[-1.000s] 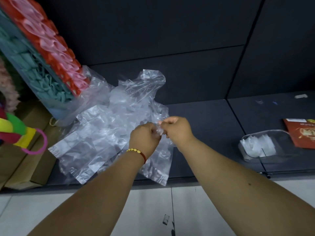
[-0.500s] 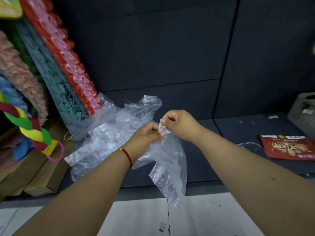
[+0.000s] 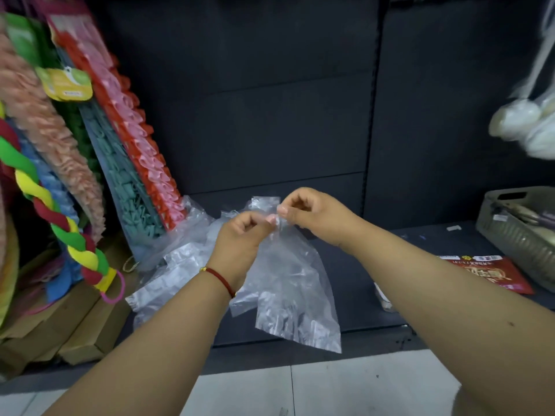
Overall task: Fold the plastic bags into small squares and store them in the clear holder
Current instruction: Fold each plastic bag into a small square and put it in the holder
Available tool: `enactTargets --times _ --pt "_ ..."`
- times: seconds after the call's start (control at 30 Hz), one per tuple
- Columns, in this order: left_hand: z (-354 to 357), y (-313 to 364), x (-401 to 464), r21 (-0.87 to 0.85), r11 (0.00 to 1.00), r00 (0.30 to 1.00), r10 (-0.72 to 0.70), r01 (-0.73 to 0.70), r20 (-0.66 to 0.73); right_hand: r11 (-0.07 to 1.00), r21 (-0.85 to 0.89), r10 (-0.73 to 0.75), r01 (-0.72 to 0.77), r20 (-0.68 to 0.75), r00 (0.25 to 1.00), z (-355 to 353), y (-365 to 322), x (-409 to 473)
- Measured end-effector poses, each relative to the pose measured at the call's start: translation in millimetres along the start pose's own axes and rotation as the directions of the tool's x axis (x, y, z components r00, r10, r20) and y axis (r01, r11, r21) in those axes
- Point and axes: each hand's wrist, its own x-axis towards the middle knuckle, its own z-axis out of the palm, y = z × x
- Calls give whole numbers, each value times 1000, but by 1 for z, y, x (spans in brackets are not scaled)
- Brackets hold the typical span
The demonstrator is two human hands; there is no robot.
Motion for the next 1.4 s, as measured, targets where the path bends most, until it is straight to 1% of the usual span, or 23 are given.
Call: enactTargets --times 0.07,0.1,0.2,0.27,0.43,0.53,0.6,0.77,0.87,0.93,0.97,1.0,1.03,1.07,1.1,1.13,1.17,1.2,1.23,1.3,1.33,1.37,1.4 --pt "-2 1 0 -92 996 992 -4 -8 -129 993 61 96 -98 31 995 -5 1 -10" --pt "-3 2 1 -149 989 981 -16 -14 -194 989 38 143 -146 61 988 -5 3 -15" --pt "-8 4 1 -311 950 939 -83 -26 -333 952 -243 220 -183 132 967 5 14 -29" --pt "-11 5 0 -368 929 914 -123 -30 -386 925 -339 230 -173 135 964 10 26 -32" --pt "-34 -6 -3 -402 915 862 -179 -31 -474 931 -290 263 -221 112 958 -5 39 -32" --pt "-45 -9 -4 -415 910 820 -224 -18 -527 937 -241 280 -252 91 956 -17 44 -32" --pt "-51 -11 -2 -404 915 794 -235 -15 -561 948 -169 282 -270 53 958 -26 47 -30" --pt "-62 -18 4 -396 918 784 -252 8 -567 956 116 280 -271 -74 957 -41 53 -23" --pt "-66 -23 7 -379 923 778 -281 59 -562 931 270 289 -245 -137 947 -45 55 -21" --pt "-71 -29 10 -378 916 767 -336 133 -546 900 377 306 -221 -182 934 -44 55 -19" --pt "-75 -34 11 -337 922 754 -357 190 -551 895 395 306 -207 -205 930 -43 54 -19" --pt "-77 -38 12 -221 940 739 -341 259 -581 905 378 290 -193 -220 931 -41 54 -19" --pt "-77 -38 11 -33 944 725 -273 327 -632 926 331 262 -180 -222 939 -38 52 -19" --pt "-75 -36 10 169 925 734 -149 340 -663 951 258 225 -169 -209 952 -35 49 -20" --pt "-68 -30 7 336 900 773 0 276 -635 972 171 191 -160 -185 964 -30 44 -22" --pt "-58 -22 4 427 890 834 108 162 -541 986 80 160 -149 -154 975 -25 39 -23" --pt "-45 -12 -2 440 897 901 158 40 -404 991 -8 130 -132 -119 984 -20 34 -24" --pt "-31 -4 -8 418 907 949 181 -58 -260 990 -90 101 -108 -79 992 -14 30 -25" --pt "-19 0 -14 379 917 977 179 -122 -119 985 -156 73 -78 -39 997 -9 27 -25" --pt "-3 -3 -22 344 918 980 176 -198 95 976 -215 28 -23 20 999 0 23 -25" --pt "1 -6 -24 357 908 973 175 -219 152 975 -221 12 -5 33 999 3 22 -25" --pt "5 -8 -25 366 904 972 174 -222 160 976 -218 3 5 38 999 6 22 -25" --pt "7 -10 -25 364 906 975 180 -217 133 978 -209 -2 10 38 999 8 23 -25"
